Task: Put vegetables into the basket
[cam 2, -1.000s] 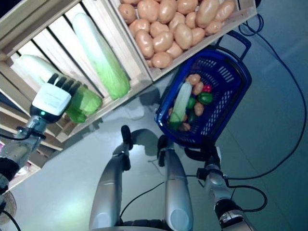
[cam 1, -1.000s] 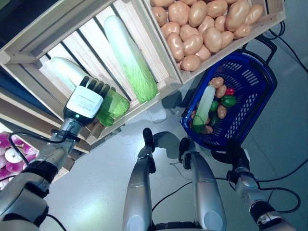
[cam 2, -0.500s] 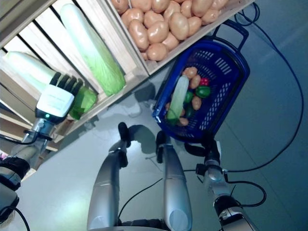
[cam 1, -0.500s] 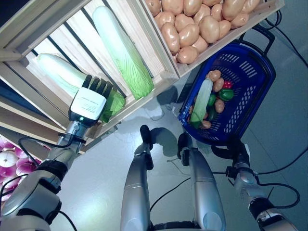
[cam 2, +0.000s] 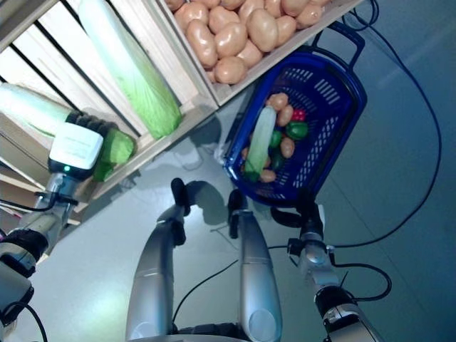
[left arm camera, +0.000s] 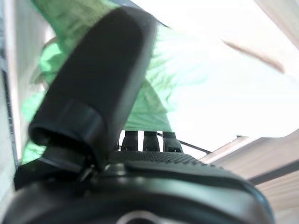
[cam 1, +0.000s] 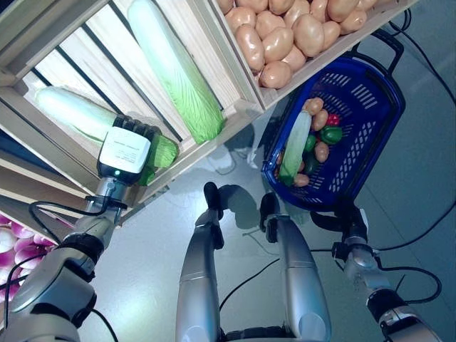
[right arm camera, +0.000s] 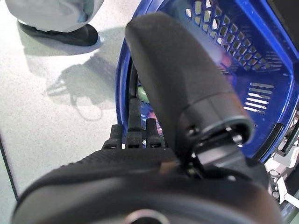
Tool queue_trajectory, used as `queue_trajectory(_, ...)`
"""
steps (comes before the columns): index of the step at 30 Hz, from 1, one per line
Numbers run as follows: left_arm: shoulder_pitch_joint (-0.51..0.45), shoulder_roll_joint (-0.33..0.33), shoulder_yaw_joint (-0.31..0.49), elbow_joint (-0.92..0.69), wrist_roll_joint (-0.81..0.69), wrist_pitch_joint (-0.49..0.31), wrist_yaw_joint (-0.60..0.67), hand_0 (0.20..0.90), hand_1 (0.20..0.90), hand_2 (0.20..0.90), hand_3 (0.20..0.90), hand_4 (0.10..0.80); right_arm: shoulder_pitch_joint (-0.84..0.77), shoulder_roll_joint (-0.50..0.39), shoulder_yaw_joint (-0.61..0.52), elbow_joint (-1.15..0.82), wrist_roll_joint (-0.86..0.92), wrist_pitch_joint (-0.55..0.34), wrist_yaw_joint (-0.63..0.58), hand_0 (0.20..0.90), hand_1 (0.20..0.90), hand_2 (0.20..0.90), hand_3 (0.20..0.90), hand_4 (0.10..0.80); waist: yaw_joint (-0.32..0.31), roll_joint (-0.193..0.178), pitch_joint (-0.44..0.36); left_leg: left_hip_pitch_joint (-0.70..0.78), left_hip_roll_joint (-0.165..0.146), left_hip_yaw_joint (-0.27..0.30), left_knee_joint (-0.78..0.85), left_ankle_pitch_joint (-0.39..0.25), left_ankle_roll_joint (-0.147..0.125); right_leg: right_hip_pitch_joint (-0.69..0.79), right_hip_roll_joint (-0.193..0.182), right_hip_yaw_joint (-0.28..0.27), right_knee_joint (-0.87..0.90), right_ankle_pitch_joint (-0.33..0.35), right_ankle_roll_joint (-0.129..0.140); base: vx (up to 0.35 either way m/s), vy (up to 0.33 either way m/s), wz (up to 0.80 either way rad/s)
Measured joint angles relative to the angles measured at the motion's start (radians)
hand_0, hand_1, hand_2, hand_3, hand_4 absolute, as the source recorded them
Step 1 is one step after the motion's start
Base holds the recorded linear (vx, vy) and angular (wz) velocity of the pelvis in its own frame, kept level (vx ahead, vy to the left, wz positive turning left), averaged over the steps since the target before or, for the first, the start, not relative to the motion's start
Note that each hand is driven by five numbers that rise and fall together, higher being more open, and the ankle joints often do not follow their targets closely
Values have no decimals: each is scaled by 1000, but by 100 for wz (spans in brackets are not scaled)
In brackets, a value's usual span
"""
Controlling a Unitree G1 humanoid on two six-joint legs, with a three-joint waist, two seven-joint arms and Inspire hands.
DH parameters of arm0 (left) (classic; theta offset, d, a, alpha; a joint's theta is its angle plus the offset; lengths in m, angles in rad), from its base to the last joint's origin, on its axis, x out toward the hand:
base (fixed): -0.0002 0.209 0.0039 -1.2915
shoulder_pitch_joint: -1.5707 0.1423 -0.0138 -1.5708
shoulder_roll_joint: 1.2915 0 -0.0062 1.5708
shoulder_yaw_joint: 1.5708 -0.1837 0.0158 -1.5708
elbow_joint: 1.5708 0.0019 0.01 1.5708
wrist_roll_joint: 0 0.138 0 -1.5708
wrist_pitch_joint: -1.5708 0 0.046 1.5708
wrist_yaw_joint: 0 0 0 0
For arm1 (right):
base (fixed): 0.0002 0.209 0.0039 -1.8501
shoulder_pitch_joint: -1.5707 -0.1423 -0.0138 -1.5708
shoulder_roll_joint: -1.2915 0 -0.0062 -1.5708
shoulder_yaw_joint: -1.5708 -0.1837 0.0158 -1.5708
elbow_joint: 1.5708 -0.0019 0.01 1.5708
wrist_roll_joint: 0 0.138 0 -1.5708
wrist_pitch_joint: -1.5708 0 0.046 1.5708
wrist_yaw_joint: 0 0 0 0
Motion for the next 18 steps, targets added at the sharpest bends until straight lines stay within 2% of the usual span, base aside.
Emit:
queue_trajectory(8,-7,-9,-2,-3,-31,-11,2,300,300,300,300,400,1,0,9,0,1,5,0,900,900,900,900,800,-4,-2,0,19,-1,6,1,-3,4,14,1,10,0,3,5,11,11,-2)
queue_trajectory(13,1,-28,10,-6,-64,-84,22,300,300,300,300,400,18,6,29,13,0,11,0,900,900,900,900,800,-9,-6,0,106,-2,19,-33,-3,5,98,6,19,-44,14,13,27,34,-8)
queue_trajectory(18,52,-31,83,-89,-129,-166,53,300,300,300,300,400,62,8,26,38,-2,19,0,900,900,900,900,800,-19,-8,0,230,-11,24,-111,2,-1,221,6,22,-117,26,28,66,2,-3)
